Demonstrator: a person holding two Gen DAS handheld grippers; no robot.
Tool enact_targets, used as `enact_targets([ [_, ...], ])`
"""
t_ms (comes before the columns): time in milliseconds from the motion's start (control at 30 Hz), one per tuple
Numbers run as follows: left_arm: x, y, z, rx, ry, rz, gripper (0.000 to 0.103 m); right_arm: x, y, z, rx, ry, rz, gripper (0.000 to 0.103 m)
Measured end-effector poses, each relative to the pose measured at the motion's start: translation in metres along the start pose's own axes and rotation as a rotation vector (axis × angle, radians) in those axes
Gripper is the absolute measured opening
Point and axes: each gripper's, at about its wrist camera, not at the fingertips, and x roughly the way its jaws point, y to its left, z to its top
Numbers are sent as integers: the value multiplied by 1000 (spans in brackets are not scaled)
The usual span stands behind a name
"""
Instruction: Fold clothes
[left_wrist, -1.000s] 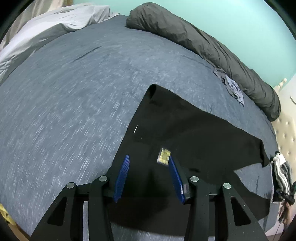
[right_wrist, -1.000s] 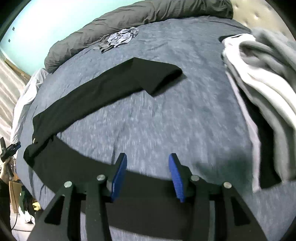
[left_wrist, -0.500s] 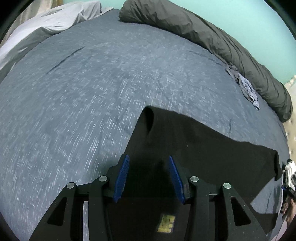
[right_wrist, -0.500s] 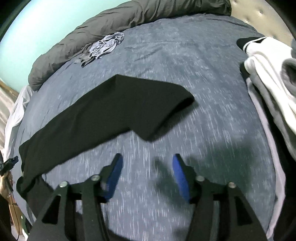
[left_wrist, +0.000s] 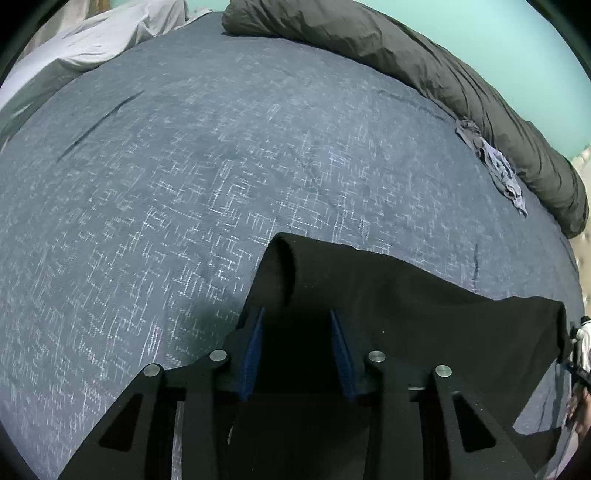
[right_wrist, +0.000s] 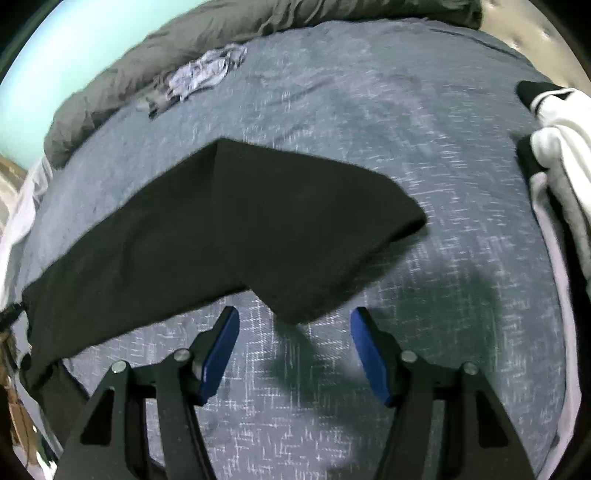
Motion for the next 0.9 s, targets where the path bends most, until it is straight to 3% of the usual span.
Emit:
enact_targets([
  [67,-1,0,2,5,-8,2,14,8,-1,3,17,16,13,63],
  [100,-1,0,3,7,-12,2,13,11,-3,5,33,14,34,62],
  [200,-3,0,7,6,-21,2,8,11,-4,10,25,1,36,19],
  [267,-3,0,9,2,-25,1,5,6,-3,18,17,-18,43,6],
  [300,-4,0,10,-1,-27,0,5,1,-1,22,12,-38,52,5],
  [500,-6,2,17,-13,-41,-3,4,-46,-14,71,64,-211,-11,4],
  [667,-7,3,22,-20,-49,-3,4,-64,-49,113,196,-275,-68,7],
  [767,-4,3,22,-15,-45,2,4,-62,-59,122,231,-257,-118,23],
  [833,-2,4,21,-14,-41,4,4,-66,-62,120,217,-288,-143,57],
  [900,0,5,20,-16,-38,4,4,-61,-67,112,211,-285,-115,60],
])
